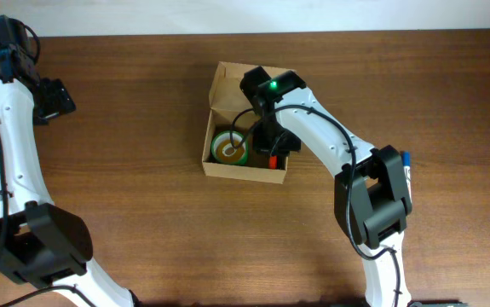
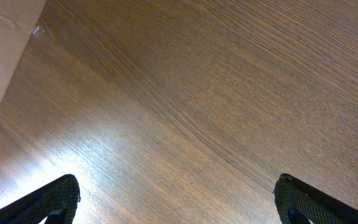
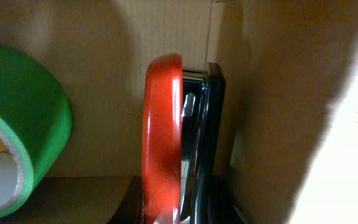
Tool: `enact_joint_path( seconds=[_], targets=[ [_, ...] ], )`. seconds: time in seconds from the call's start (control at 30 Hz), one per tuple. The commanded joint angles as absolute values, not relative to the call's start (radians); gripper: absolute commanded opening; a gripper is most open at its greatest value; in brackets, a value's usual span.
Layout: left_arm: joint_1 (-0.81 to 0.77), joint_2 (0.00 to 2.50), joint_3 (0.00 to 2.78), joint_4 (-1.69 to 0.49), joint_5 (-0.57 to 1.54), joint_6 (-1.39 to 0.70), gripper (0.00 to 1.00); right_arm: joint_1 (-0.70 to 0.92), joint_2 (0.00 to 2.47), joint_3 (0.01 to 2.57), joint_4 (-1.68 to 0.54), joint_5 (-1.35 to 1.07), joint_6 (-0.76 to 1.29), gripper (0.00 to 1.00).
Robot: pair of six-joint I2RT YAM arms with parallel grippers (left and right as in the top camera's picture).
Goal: Pack container
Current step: 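Lower the stapler upright, open the right gripper and lift out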
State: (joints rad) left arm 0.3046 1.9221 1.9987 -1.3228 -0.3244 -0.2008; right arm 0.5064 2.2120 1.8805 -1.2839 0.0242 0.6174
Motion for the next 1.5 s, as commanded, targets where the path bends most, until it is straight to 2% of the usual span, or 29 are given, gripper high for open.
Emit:
enact_joint_path(
  seconds=[0.0, 0.13, 0.17, 0.2, 0.23, 0.3, 0.63, 0.73, 0.9, 1.07, 1.27, 1.47],
  targets=[
    [0.311, 1.892, 1.994, -1.323, -0.320, -0.185, 1.00, 0.509, 2.215, 1.871, -1.276, 0.011, 0.625, 0.04],
    [0.311, 1.892, 1.994, -1.323, -0.320, -0.185, 1.00, 0.509, 2.215, 1.871, -1.270, 0.010, 0.625, 0.04],
    [0.311, 1.892, 1.994, -1.323, -0.320, -0.185, 1.00, 0.509, 2.215, 1.871, -1.270, 0.011, 0.625, 0.09],
    [0.311, 1.892, 1.994, -1.323, -0.320, -0.185, 1.00, 0.509, 2.215, 1.871, -1.270, 0.011, 0.625, 0.25],
    [0.311, 1.892, 1.994, -1.323, -0.320, -0.185, 1.00, 0.509, 2.215, 1.871, -1.269, 0.011, 0.625, 0.32],
    [0.311, 1.892, 1.994, -1.323, -0.320, -0.185, 1.00, 0.509, 2.215, 1.871, -1.267, 0.011, 0.625, 0.37],
    [0.311, 1.892, 1.994, -1.323, -0.320, -0.185, 1.00, 0.509, 2.215, 1.871, -1.258, 0.012, 0.625, 0.34],
    [0.311, 1.892, 1.994, -1.323, -0.320, -0.185, 0.99, 0.509, 2.215, 1.870, -1.248, 0.012, 0.625, 0.28],
    [0.311, 1.892, 1.994, -1.323, -0.320, -0.185, 1.00, 0.509, 2.216, 1.868, -1.230, 0.020, 0.625, 0.28],
    [0.311, 1.892, 1.994, -1.323, -0.320, -0.185, 1.00, 0.509, 2.216, 1.863, -1.222, 0.043, 0.625, 0.32],
    [0.311, 1.892, 1.994, -1.323, -0.320, -0.185, 1.00, 0.509, 2.217, 1.827, -1.207, 0.042, 0.625, 0.32],
    [0.311, 1.892, 1.994, -1.323, -0.320, -0.185, 1.00, 0.509, 2.217, 1.810, -1.192, 0.044, 0.612, 0.46]
  ],
)
